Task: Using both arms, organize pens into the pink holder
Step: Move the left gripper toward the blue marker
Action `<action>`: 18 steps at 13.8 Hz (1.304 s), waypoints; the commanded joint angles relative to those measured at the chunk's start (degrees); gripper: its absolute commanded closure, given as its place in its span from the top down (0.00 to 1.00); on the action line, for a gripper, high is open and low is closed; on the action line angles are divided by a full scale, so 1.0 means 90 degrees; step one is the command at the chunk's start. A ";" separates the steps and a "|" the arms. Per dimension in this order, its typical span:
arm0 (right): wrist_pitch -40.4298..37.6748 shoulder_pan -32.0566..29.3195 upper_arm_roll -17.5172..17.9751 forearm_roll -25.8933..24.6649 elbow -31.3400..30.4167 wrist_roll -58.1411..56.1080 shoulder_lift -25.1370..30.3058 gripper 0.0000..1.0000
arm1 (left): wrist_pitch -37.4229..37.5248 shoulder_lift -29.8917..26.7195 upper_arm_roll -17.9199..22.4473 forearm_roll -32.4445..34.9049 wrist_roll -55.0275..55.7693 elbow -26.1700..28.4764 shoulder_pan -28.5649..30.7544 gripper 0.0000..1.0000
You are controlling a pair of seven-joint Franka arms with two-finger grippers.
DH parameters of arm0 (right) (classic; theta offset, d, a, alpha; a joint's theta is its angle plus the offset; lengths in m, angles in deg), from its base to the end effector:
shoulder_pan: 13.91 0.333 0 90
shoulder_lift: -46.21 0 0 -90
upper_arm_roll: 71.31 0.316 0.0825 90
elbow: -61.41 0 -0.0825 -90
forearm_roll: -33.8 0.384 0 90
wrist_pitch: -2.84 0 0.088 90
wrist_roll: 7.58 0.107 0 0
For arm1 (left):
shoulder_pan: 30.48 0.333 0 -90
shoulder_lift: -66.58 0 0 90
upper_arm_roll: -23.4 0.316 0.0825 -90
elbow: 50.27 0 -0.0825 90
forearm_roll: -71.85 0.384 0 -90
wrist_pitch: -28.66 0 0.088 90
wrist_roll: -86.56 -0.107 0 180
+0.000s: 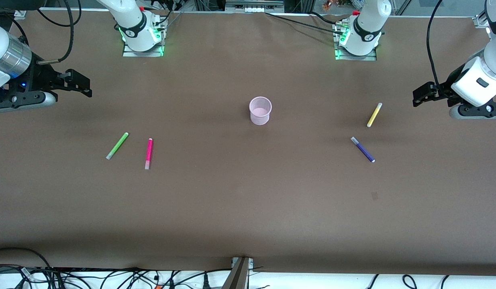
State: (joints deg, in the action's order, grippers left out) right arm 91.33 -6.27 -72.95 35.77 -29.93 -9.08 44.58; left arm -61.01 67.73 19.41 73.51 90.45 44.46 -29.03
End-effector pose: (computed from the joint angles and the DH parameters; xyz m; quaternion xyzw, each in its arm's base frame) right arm 0.5551 0.0623 0.5955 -0.9970 -0.0651 0.0397 0.0152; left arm 0.5548 -0.0211 0.5742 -0.9984 -0.0110 0.0533 0.0168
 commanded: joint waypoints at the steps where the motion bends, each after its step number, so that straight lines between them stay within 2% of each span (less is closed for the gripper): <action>1: -0.0135 0.0010 0.0006 0.0084 0.0139 0.0089 -0.0024 1.00 | 0.0002 0.0029 -0.0016 0.0109 -0.0159 -0.0067 0.0044 1.00; 7: -0.0135 0.0010 0.0006 0.0084 0.0139 0.0079 -0.0024 1.00 | -0.0007 0.0332 0.0013 0.0060 -0.0071 -0.0223 0.0161 1.00; 10: -0.0135 0.0010 0.0006 0.0084 0.0139 0.0079 -0.0024 1.00 | -0.0115 0.0741 0.0013 0.0041 -0.0003 -0.0223 0.0239 1.00; 13: -0.0135 0.0010 0.0006 0.0084 0.0139 0.0070 -0.0024 1.00 | -0.0718 0.1210 0.0013 -0.0641 0.0640 -0.0165 0.0424 1.00; 18: -0.0135 0.0010 0.0006 0.0064 0.0139 0.0099 -0.0024 1.00 | -0.1598 0.2273 0.0013 -0.0623 0.2084 -0.0106 0.0435 1.00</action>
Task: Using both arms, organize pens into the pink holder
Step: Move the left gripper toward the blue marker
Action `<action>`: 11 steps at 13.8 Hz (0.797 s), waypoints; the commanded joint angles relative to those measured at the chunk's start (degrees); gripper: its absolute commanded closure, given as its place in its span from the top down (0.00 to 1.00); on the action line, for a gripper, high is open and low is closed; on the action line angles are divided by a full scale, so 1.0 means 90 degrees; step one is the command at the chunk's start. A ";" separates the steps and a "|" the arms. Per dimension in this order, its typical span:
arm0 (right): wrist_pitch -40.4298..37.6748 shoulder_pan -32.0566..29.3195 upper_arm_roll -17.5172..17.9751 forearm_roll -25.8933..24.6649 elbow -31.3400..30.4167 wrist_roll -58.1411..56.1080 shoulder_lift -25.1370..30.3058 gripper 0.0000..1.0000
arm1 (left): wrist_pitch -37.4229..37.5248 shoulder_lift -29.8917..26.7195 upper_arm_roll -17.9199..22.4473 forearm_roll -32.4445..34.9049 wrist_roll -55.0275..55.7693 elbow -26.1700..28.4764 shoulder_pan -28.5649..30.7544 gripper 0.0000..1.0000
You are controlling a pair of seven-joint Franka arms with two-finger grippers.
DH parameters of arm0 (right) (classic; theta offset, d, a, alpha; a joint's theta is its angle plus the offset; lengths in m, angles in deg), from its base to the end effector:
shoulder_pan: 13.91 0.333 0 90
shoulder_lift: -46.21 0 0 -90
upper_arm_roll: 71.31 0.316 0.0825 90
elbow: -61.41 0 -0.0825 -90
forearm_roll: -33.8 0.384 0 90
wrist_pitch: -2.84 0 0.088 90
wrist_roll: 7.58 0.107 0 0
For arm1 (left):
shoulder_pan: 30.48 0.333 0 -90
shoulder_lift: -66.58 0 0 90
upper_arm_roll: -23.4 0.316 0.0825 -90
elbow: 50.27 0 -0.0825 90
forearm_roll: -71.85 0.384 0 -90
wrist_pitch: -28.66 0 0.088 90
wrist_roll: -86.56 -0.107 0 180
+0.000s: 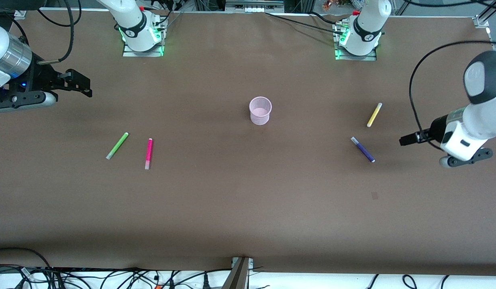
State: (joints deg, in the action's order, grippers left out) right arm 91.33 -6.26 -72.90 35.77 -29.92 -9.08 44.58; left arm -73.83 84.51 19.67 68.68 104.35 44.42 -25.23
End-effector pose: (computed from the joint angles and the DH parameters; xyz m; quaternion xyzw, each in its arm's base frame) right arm 0.5551 0.0629 0.5956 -0.9969 -0.0656 0.0396 0.0152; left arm 0.6296 0.0156 0.4165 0.9798 0.1758 -0.0922 0.0237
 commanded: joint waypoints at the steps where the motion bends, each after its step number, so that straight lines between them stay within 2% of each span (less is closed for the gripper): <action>1: -0.0135 0.0010 0.0001 0.0064 0.0157 0.0099 -0.0024 1.00 | -0.0271 0.0672 -0.0016 -0.0087 0.0872 -0.0101 0.0013 1.00; 6: -0.0135 0.0010 0.0001 0.0064 0.0137 0.0118 -0.0024 1.00 | -0.1042 0.1806 -0.0016 -0.0058 0.2756 -0.0082 -0.0045 1.00; 11: -0.0135 0.0010 0.0001 0.0064 0.0137 0.0118 -0.0024 1.00 | -0.2048 0.2159 -0.0016 -0.0048 0.3414 0.0395 -0.0143 1.00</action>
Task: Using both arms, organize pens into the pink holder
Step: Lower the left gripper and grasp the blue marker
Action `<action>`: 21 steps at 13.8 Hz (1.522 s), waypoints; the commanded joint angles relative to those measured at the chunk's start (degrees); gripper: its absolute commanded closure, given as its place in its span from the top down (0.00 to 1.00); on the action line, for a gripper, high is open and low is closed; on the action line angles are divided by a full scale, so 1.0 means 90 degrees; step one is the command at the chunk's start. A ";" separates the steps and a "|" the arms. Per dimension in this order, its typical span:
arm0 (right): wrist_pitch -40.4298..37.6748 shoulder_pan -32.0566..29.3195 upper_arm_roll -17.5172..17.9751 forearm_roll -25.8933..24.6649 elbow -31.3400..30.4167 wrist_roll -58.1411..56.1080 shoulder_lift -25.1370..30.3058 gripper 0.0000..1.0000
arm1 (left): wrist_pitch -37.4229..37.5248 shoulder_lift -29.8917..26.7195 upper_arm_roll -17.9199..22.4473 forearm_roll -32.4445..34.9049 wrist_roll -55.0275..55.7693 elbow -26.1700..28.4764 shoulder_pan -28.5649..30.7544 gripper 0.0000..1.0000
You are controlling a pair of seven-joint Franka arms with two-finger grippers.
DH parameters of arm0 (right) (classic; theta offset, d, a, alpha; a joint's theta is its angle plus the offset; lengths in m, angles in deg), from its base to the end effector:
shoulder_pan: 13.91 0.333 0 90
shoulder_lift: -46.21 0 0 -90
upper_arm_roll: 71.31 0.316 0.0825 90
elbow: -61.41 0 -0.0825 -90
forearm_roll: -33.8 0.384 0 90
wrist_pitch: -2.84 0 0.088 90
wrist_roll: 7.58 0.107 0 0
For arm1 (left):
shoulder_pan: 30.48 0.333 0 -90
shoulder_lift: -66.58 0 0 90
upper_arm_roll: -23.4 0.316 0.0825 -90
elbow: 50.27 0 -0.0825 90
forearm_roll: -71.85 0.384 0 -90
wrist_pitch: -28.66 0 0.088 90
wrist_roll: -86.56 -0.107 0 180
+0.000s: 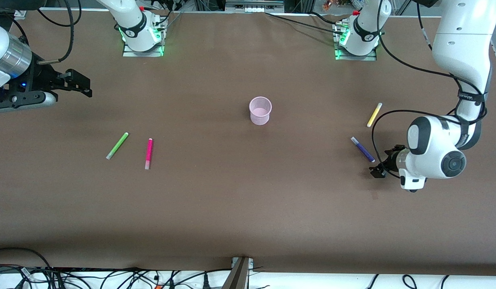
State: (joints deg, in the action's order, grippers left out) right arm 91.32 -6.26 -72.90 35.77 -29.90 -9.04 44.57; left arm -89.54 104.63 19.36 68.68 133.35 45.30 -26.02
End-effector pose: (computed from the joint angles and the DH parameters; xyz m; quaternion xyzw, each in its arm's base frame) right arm 0.5551 0.0629 0.5957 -0.9970 -0.0653 0.0396 0.0152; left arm 0.6513 0.0058 0.2004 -0.8987 -0.4153 0.1404 0.0113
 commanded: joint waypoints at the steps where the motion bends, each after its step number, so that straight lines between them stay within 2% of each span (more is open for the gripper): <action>1: -0.0134 0.0010 0.0001 0.0064 0.0135 0.0114 -0.0032 1.00 | -0.0363 -0.0096 0.0019 -0.0048 0.0192 0.0454 -0.0056 1.00; 2: -0.0134 0.0010 0.0001 0.0064 0.0135 0.0114 -0.0023 1.00 | -0.0363 -0.0164 0.0019 -0.0038 0.0221 0.0552 -0.0095 0.98; 3: -0.0134 0.0010 0.0001 0.0064 0.0135 0.0114 -0.0023 1.00 | -0.0363 -0.0242 0.0019 -0.0028 0.0298 0.0698 -0.0163 0.87; 4: -0.0134 0.0010 0.0001 0.0064 0.0135 0.0114 -0.0023 1.00 | -0.0363 -0.0291 0.0019 -0.0028 0.0348 0.0767 -0.0183 0.83; 5: -0.0134 0.0010 0.0001 0.0064 0.0135 0.0114 -0.0023 1.00 | -0.0383 -0.0408 0.0009 -0.0028 0.0377 0.0922 -0.0183 0.72; 8: -0.0134 0.0010 0.0001 0.0064 0.0135 0.0114 -0.0023 1.00 | -0.1054 -0.0789 -0.0030 -0.0028 0.0368 0.1576 -0.0163 0.68; 11: -0.0134 0.0010 0.0001 0.0074 0.0135 0.0114 -0.0023 1.00 | -0.1251 -0.0761 -0.0030 -0.0028 0.0358 0.1646 -0.0163 0.54; 15: -0.0134 0.0010 0.0001 0.0074 0.0135 0.0114 -0.0032 1.00 | -0.1603 -0.0653 -0.0030 0.0001 0.0290 0.1763 -0.0163 0.54; 16: -0.0134 0.0010 0.0001 0.0074 0.0135 0.0114 -0.0023 1.00 | -0.1604 -0.0634 -0.0030 0.0001 0.0290 0.1764 -0.0163 0.49; 20: -0.0134 0.0010 0.0001 0.0074 0.0135 0.0114 -0.0023 1.00 | -0.1613 -0.0604 -0.0021 0.0001 0.0260 0.1764 -0.0163 0.16; 21: -0.0134 0.0010 0.0001 0.0074 0.0135 0.0114 -0.0023 1.00 | -0.1613 -0.0604 -0.0030 0.0050 0.0260 0.1764 -0.0163 0.04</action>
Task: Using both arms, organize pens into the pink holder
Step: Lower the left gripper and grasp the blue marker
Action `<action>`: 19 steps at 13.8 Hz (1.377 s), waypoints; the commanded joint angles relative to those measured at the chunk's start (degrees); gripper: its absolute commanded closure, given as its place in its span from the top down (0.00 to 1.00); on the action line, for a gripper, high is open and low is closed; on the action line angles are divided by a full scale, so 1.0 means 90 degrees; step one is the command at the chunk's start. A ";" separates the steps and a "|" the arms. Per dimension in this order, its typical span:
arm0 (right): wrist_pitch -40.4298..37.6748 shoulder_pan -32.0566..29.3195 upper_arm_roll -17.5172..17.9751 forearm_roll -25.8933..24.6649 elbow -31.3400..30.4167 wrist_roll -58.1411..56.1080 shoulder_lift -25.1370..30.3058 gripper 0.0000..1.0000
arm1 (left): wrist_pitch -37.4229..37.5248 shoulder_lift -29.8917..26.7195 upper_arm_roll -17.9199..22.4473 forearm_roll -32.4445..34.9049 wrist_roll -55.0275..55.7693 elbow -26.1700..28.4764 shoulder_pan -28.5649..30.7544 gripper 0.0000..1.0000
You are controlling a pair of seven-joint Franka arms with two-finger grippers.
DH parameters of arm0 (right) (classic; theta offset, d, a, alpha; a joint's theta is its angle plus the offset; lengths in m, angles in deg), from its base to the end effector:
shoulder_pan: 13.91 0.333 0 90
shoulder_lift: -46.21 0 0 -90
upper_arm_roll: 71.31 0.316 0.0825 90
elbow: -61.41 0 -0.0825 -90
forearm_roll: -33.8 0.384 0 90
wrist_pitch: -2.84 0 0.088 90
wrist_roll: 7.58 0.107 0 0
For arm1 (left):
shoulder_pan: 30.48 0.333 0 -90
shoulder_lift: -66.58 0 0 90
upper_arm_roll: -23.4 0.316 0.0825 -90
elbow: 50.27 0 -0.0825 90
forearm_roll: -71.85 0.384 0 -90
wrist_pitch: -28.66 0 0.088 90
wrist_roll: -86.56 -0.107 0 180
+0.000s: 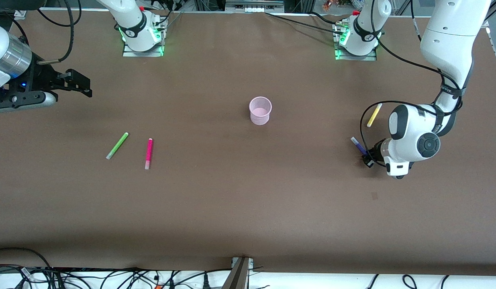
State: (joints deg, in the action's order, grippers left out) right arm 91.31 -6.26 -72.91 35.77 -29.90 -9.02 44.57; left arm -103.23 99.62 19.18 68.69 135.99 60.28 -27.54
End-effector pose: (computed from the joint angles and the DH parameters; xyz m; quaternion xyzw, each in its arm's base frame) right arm 0.5551 0.0628 0.5957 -0.9970 -0.0650 0.0397 0.0152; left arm 0.6004 -0.0139 0.1712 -0.8974 -0.4275 0.1084 0.0081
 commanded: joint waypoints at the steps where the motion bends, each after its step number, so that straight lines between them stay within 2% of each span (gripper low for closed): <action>1: -0.0133 0.0010 0.0001 0.0074 0.0135 0.0111 -0.0032 1.00 | -0.0082 -0.0057 -0.0010 0.0125 -0.0032 0.0080 0.0025 0.00; 4: -0.0133 0.0010 0.0001 0.0074 0.0135 0.0092 -0.0023 1.00 | -0.0043 -0.0115 -0.0020 0.0136 -0.0042 -0.0036 0.0016 0.00; 7: -0.0066 0.0000 -0.0008 0.0006 0.0135 0.0053 -0.0042 1.00 | 0.0220 -0.0641 -0.0195 0.0136 0.0074 -0.0397 -0.0004 0.00; 9: 0.0139 0.0000 -0.0008 0.0054 0.0135 0.0033 -0.0071 1.00 | 0.0687 -0.0993 -0.0371 0.0097 0.0249 -0.0700 -0.0004 0.00; 14: 0.0452 0.0030 -0.0008 0.0093 0.0164 0.0082 -0.0237 1.00 | 0.0895 -0.1491 -0.1483 0.0213 0.2288 -0.0828 -0.0130 0.00; 19: 0.0560 0.0059 -0.0008 -0.0287 0.0184 -0.0200 -0.1194 1.00 | 0.0865 -0.1571 -0.1534 0.1247 0.4729 -0.0867 -0.1407 0.00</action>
State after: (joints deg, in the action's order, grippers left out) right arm 96.26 -6.06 -72.89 34.62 -30.00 -9.32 37.53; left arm -95.86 86.37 4.93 76.18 171.06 52.51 -36.33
